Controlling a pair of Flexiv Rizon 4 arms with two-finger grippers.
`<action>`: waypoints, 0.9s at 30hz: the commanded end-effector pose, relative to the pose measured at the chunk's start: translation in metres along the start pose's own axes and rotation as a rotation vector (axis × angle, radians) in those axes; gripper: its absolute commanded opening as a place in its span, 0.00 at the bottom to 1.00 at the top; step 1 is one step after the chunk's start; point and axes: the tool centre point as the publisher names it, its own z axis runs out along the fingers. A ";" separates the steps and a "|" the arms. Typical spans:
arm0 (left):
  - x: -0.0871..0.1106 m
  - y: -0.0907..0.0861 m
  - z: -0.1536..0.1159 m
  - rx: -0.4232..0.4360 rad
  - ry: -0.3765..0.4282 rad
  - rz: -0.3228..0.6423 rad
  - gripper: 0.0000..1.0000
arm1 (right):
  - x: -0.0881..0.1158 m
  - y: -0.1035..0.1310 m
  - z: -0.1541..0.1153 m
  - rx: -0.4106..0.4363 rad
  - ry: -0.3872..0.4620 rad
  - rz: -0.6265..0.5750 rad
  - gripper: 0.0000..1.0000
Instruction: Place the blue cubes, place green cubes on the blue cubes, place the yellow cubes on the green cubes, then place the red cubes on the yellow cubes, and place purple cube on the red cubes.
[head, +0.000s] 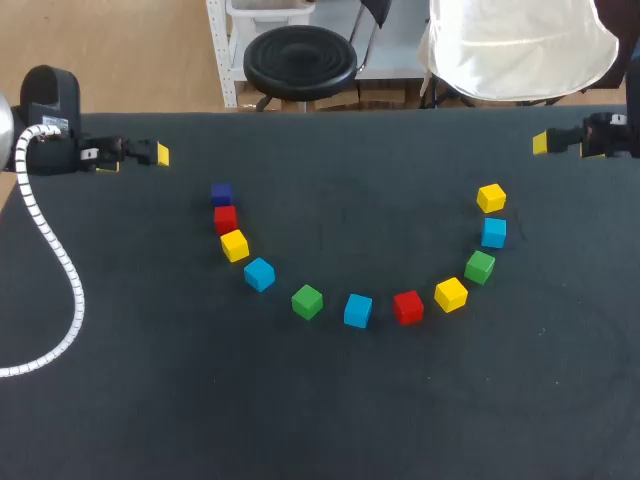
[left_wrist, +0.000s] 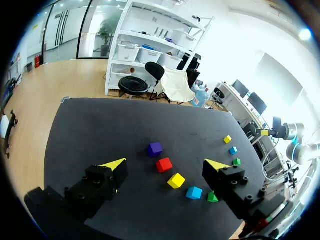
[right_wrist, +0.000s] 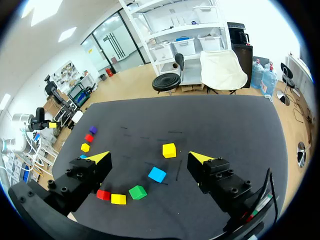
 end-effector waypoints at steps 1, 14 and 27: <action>0.000 -0.001 0.000 -0.002 0.001 -0.001 1.00 | 0.000 0.001 0.000 0.004 -0.001 0.001 1.00; 0.000 -0.001 0.000 -0.002 0.001 -0.001 1.00 | 0.000 0.001 0.000 0.004 -0.001 0.001 1.00; 0.005 -0.023 0.000 0.024 0.000 0.066 1.00 | 0.000 0.001 0.000 0.004 -0.001 0.001 1.00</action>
